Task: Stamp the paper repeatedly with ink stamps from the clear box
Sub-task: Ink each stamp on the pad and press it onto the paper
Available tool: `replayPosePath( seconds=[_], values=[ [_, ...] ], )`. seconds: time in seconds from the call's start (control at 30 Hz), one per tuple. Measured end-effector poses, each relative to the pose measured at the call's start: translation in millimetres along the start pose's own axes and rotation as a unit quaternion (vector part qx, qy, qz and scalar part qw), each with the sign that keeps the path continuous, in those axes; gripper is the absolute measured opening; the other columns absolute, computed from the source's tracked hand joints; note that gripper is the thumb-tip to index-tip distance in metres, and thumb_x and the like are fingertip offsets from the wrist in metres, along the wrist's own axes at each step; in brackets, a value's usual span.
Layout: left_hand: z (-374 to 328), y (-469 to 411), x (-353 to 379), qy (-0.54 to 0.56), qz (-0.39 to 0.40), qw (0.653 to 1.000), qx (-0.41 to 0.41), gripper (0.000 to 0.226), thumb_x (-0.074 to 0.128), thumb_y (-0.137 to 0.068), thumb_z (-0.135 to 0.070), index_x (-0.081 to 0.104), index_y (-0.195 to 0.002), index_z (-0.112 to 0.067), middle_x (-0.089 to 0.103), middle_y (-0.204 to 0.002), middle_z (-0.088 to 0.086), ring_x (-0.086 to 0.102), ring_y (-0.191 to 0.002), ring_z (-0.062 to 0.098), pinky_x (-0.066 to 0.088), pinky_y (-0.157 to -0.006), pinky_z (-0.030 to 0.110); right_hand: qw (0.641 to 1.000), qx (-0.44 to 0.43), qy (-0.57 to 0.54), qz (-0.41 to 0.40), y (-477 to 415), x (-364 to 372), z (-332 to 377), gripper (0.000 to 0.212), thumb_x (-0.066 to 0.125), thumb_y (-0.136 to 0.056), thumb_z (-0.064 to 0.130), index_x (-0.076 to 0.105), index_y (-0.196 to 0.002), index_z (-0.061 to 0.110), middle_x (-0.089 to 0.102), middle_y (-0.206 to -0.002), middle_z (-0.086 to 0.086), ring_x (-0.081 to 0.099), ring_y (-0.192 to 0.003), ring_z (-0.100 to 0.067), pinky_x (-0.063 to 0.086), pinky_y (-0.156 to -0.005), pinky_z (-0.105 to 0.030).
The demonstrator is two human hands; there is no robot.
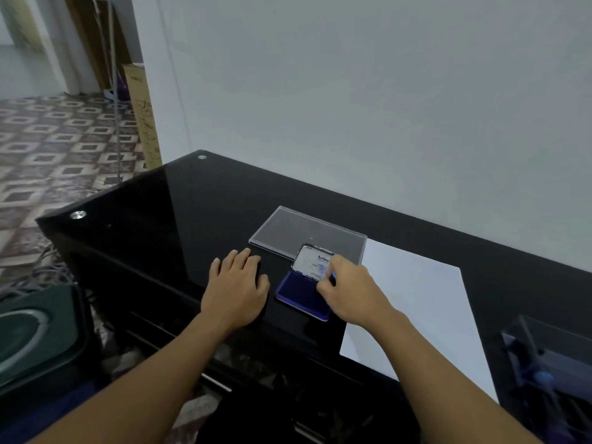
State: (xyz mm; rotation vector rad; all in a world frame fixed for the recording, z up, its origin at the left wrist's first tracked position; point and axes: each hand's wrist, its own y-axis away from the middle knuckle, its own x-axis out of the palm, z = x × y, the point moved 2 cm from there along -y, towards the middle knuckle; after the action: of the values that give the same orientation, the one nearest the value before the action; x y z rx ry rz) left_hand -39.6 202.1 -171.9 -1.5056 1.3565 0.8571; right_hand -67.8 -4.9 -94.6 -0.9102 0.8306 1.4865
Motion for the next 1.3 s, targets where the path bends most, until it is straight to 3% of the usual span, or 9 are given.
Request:
replayPosePath(
  seconds=[0.4,0.5,0.6,0.67,0.77,0.93,1.03,1.13,1.3],
  values=[
    [-1,1,-1,-0.004,-0.010,1.000,0.002,0.052,0.033,-0.100,-0.045,0.037,-0.148,-0.024,0.026,-0.160,-0.001,0.015,-0.149,0.020,0.008,-0.122,0.047,0.997,-0.038,0.070,-0.002,-7,12,8,0.021,0.050,-0.102,0.029,0.036,-0.086,0.027,0.068,-0.114,-0.007,0.058,-0.087,-0.019,0.037,-0.054,-0.021],
    [-1,3,-2,-0.008,-0.013,1.000,-0.001,0.052,0.032,-0.100,-0.045,0.037,-0.147,-0.025,0.026,-0.160,-0.002,0.015,-0.149,0.019,0.007,-0.122,0.046,0.997,-0.034,0.071,-0.004,-7,21,5,0.023,0.049,-0.101,0.025,0.034,-0.084,0.027,0.069,-0.105,-0.009,0.053,-0.076,-0.017,0.031,-0.050,-0.020],
    [-2,2,-1,-0.007,-0.013,1.000,-0.005,0.052,0.033,-0.099,-0.045,0.037,-0.147,-0.025,0.027,-0.160,-0.001,0.016,-0.149,0.020,0.007,-0.122,0.047,0.998,-0.024,0.063,-0.019,-8,26,4,0.020,0.050,-0.099,0.024,0.037,-0.084,0.024,0.069,-0.096,-0.008,0.057,-0.075,-0.019,0.041,-0.052,-0.025],
    [-2,1,-1,-0.007,-0.013,1.000,-0.007,0.052,0.033,-0.098,-0.045,0.038,-0.146,-0.025,0.027,-0.160,-0.001,0.016,-0.149,0.019,0.008,-0.123,0.047,0.998,-0.015,0.058,-0.028,-9,27,4,0.018,0.050,-0.097,0.024,0.038,-0.084,0.022,0.067,-0.089,-0.007,0.060,-0.076,-0.023,0.052,-0.058,-0.036],
    [-3,2,-1,-0.009,-0.019,1.000,-0.009,0.052,0.033,-0.098,-0.045,0.039,-0.145,-0.025,0.028,-0.159,-0.002,0.017,-0.148,0.019,0.008,-0.122,0.047,0.998,-0.007,0.053,-0.028,-9,28,4,0.017,0.050,-0.094,0.022,0.039,-0.082,0.022,0.065,-0.085,-0.006,0.061,-0.078,-0.027,0.054,-0.061,-0.042],
    [-4,2,-1,-0.011,-0.023,1.000,-0.010,0.051,0.034,-0.098,-0.044,0.041,-0.144,-0.025,0.029,-0.158,-0.002,0.018,-0.148,0.019,0.008,-0.122,0.047,0.998,-0.003,0.052,-0.036,-12,30,3,0.018,0.051,-0.093,0.022,0.041,-0.079,0.021,0.066,-0.084,-0.003,0.061,-0.077,-0.024,0.056,-0.061,-0.041],
    [-5,2,-1,-0.012,-0.021,1.000,-0.010,0.050,0.034,-0.098,-0.044,0.040,-0.144,-0.024,0.029,-0.158,-0.002,0.017,-0.148,0.019,0.007,-0.122,0.047,0.999,-0.008,0.051,-0.017,-16,30,2,0.024,0.049,-0.095,0.019,0.038,-0.075,0.024,0.065,-0.084,-0.002,0.059,-0.075,-0.020,0.044,-0.055,-0.031],
    [-5,2,0,-0.015,-0.024,1.000,-0.009,0.051,0.034,-0.098,-0.044,0.040,-0.144,-0.024,0.030,-0.158,-0.001,0.018,-0.148,0.020,0.008,-0.122,0.048,0.999,-0.005,0.051,-0.008,-20,27,3,0.026,0.048,-0.097,0.018,0.036,-0.074,0.023,0.058,-0.080,0.000,0.053,-0.071,-0.019,0.039,-0.054,-0.029],
    [-5,2,1,-0.021,-0.023,0.999,-0.008,0.051,0.034,-0.098,-0.044,0.040,-0.144,-0.023,0.030,-0.158,0.000,0.019,-0.148,0.021,0.008,-0.121,0.048,0.998,-0.005,0.050,-0.039,-9,32,2,0.017,0.046,-0.098,0.021,0.038,-0.083,0.022,0.068,-0.089,-0.005,0.059,-0.076,-0.023,0.052,-0.061,-0.038]
  ],
)
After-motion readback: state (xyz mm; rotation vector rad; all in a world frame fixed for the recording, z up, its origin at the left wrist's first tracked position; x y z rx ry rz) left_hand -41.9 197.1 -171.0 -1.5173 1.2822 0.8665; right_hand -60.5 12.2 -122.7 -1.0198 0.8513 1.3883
